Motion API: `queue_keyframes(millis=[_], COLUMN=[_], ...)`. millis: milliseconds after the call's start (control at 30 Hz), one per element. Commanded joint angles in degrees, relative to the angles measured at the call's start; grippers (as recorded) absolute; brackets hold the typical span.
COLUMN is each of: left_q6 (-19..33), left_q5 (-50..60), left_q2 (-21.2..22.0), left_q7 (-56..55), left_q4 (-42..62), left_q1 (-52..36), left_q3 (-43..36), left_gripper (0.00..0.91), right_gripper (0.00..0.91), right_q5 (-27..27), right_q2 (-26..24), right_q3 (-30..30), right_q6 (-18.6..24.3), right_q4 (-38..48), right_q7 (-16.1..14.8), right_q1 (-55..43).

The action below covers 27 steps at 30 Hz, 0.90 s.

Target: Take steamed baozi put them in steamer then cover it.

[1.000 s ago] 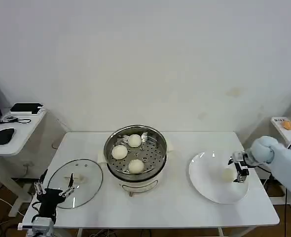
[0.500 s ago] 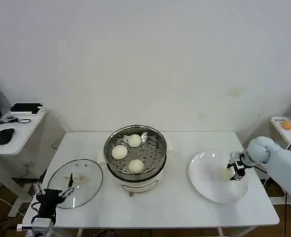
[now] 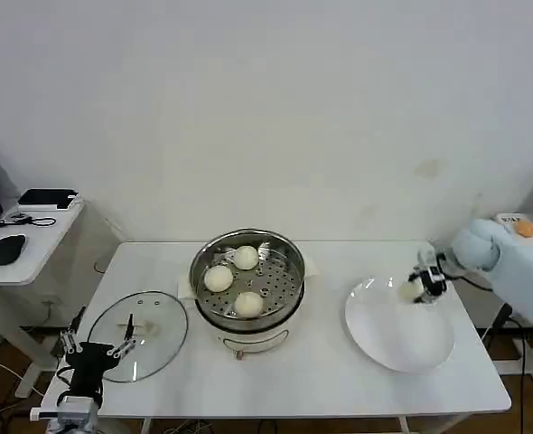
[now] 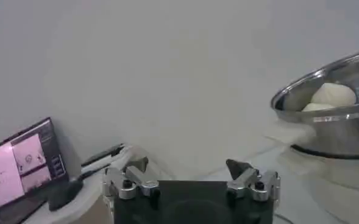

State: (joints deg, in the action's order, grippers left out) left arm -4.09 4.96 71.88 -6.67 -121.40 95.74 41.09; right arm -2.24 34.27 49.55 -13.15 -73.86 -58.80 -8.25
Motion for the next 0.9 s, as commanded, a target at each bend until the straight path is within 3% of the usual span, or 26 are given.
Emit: queue_keyframes(millis=[33,267,300,533,667,900], left_q6=[-0.10,0.03,0.04,0.15,0.15,0.31], left_q5=[0.03,0.00,0.00,0.00,0.04,-0.01], left_q2=[-0.20,-0.22,-0.18,0.29,0.52,0.97], left_q7=[-0.02,-0.02,-0.03,-0.13,-0.15,-0.17], left_q4=[-0.30,-0.19,-0.11,-0.39,-0.58,-0.83], left_q1=[-0.03,-0.01,-0.07,-0.08,-0.13,-0.05], left_q3=[-0.09,0.22,0.27,0.67,0.87,0.91], left_gripper=[0.907,0.907,0.907,0.907,0.907,0.907], right_gripper=[0.615,0.615,0.615,0.615,0.615,0.615], right_q5=[14.84,27.59,32.14,41.81,44.28,42.37], right_q2=[5.90,15.83,17.76,26.33,29.80,31.63], right_q3=[18.01,23.67,24.26,24.20,23.54,24.12], right_q6=[-8.93,-15.27,-16.57,-23.27,-26.44,-28.44], right_q4=[-9.46,-10.40,-10.61,-9.53,-7.12,-3.96], right_q7=[3.22,7.54,9.12,16.36,19.18,20.03], right_q1=[-25.49,-32.58,-32.78,-28.44,-25.74,-22.37])
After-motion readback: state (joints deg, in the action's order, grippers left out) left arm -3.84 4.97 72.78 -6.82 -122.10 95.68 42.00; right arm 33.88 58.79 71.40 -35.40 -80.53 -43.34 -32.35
